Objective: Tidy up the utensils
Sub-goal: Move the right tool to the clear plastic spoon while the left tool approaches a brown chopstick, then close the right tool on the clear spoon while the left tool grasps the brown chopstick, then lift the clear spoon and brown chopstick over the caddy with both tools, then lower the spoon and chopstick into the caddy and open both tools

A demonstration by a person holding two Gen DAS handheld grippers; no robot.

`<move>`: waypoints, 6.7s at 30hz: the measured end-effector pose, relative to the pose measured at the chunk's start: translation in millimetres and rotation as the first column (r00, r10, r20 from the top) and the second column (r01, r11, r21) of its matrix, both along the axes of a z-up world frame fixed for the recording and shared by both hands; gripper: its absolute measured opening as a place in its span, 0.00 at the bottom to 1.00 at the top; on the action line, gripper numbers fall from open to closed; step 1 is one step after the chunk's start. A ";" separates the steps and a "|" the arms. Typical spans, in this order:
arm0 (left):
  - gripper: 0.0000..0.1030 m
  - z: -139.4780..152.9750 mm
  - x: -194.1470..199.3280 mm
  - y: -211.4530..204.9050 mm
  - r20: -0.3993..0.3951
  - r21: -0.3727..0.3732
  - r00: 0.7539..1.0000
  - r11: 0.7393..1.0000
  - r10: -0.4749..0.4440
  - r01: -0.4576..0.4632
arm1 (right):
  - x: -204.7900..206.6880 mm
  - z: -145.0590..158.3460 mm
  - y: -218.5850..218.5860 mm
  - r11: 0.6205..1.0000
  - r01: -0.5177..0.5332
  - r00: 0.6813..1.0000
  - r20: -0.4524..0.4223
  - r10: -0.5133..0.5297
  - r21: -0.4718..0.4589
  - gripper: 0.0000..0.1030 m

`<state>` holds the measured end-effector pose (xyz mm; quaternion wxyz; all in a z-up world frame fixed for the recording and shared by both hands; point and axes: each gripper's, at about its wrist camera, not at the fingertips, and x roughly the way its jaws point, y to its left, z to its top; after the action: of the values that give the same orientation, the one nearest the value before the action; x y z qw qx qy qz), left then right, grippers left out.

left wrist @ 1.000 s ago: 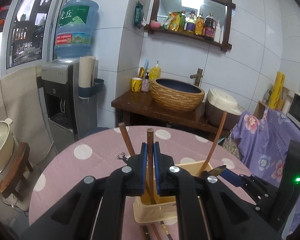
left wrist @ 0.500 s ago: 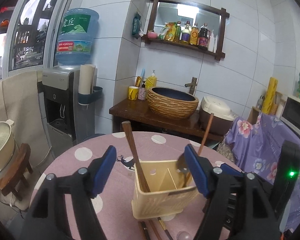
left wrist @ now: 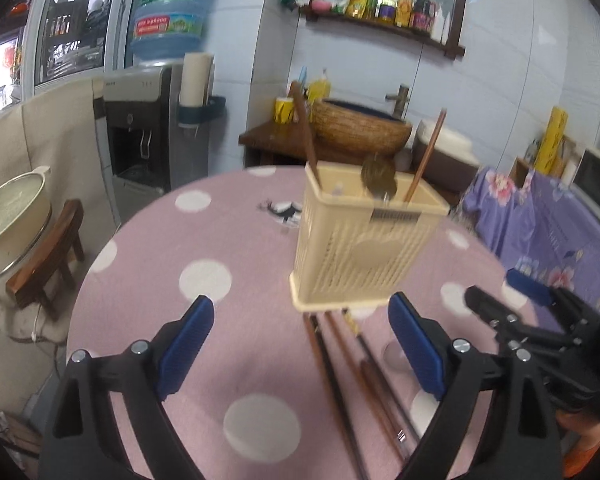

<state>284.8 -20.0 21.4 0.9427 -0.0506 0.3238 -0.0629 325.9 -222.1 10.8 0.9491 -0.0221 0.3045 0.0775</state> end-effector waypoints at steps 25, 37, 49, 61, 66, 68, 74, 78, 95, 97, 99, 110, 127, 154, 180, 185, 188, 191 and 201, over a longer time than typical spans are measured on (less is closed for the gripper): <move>0.47 -105.6 -12.8 -32.9 -0.288 0.074 0.953 0.990 -0.093 0.119 | -39.4 -85.0 -21.9 0.999 0.046 0.973 -0.226 -0.050 -0.023 0.73; 0.46 -105.2 -8.3 -27.4 -0.305 0.098 0.950 0.991 -0.061 0.095 | -39.6 -84.8 -21.3 0.998 0.055 0.971 -0.230 -0.061 -0.033 0.73; 0.46 -95.2 -2.8 12.7 -0.297 -0.043 0.955 0.999 -0.027 0.015 | -4.3 -89.1 6.4 0.979 -0.138 0.954 -0.288 0.089 -0.154 0.60; 0.46 -91.7 -6.0 21.4 -0.286 -0.042 0.958 0.999 -0.003 -0.009 | 40.0 -100.6 29.3 0.968 -0.236 0.919 -0.345 0.193 -0.088 0.47; 0.46 -94.8 -5.2 23.1 -0.295 -0.045 0.956 0.999 0.001 -0.015 | 50.6 -101.7 35.5 0.972 -0.227 0.919 -0.343 0.195 -0.056 0.45; 0.46 -95.9 -4.1 23.4 -0.298 -0.044 0.954 0.999 0.005 -0.019 | 52.4 -101.5 38.9 0.972 -0.227 0.920 -0.340 0.195 -0.056 0.42; 0.46 -97.2 3.3 16.1 -0.303 -0.017 0.953 1.000 0.005 -0.010 | 51.1 -102.6 45.3 0.976 -0.209 0.927 -0.330 0.180 -0.056 0.36; 0.46 -99.3 13.5 8.4 -0.312 -0.001 0.950 1.000 0.010 -0.011 | 49.6 -100.5 35.2 0.984 -0.176 0.932 -0.327 0.158 -0.024 0.36; 0.20 -104.7 56.2 -18.2 -0.289 0.114 0.945 0.986 0.151 -0.123 | 34.4 -83.4 14.2 0.988 -0.142 0.946 -0.285 0.155 0.066 0.36; 0.20 -105.2 61.2 -19.7 -0.280 0.125 0.946 0.983 0.163 -0.132 | 33.2 -81.7 13.9 0.987 -0.147 0.946 -0.281 0.161 0.071 0.36; 0.20 -105.5 66.5 -20.0 -0.274 0.131 0.946 0.981 0.173 -0.142 | 31.7 -79.9 15.0 0.986 -0.154 0.946 -0.278 0.168 0.071 0.36; 0.13 -107.4 77.5 -26.7 -0.248 0.182 0.949 0.971 0.197 -0.154 | 30.1 -77.9 12.1 0.986 -0.144 0.947 -0.279 0.161 0.078 0.36; 0.09 -108.7 79.8 -26.3 -0.238 0.179 0.950 0.971 0.200 -0.160 | 30.5 -80.4 13.5 0.987 -0.134 0.948 -0.280 0.153 0.084 0.36; 0.08 -20.9 25.1 -6.1 -0.032 -0.069 0.996 0.994 0.082 -0.084 | 13.7 -37.9 -10.7 0.974 -0.133 0.975 -0.153 0.161 0.183 0.36; 0.08 60.4 -13.3 6.5 0.193 -0.070 0.979 0.996 0.061 -0.048 | -3.5 9.2 -19.0 0.954 -0.155 0.981 -0.071 0.178 0.255 0.36; 0.08 70.9 -10.3 5.6 0.213 -0.074 0.976 0.997 0.051 -0.036 | -1.6 17.0 -13.1 0.955 -0.168 0.981 -0.055 0.186 0.246 0.36; 0.08 76.5 -6.6 3.3 0.225 -0.065 0.974 0.998 0.042 -0.028 | 2.3 22.0 -9.7 0.957 -0.176 0.980 -0.048 0.192 0.233 0.36; 0.08 82.2 0.1 1.9 0.216 -0.071 0.976 0.997 0.019 -0.004 | 7.3 28.7 -7.4 0.958 -0.185 0.979 -0.041 0.198 0.221 0.36; 0.08 140.5 10.6 -1.8 0.263 -0.104 0.963 0.990 -0.062 0.092 | 32.6 101.5 -5.4 0.944 -0.218 0.976 0.056 0.211 0.247 0.36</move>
<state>295.4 -21.8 161.9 0.9693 -0.0835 0.1953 -0.1240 358.5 -227.5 112.3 0.9344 0.0645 0.2740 0.2181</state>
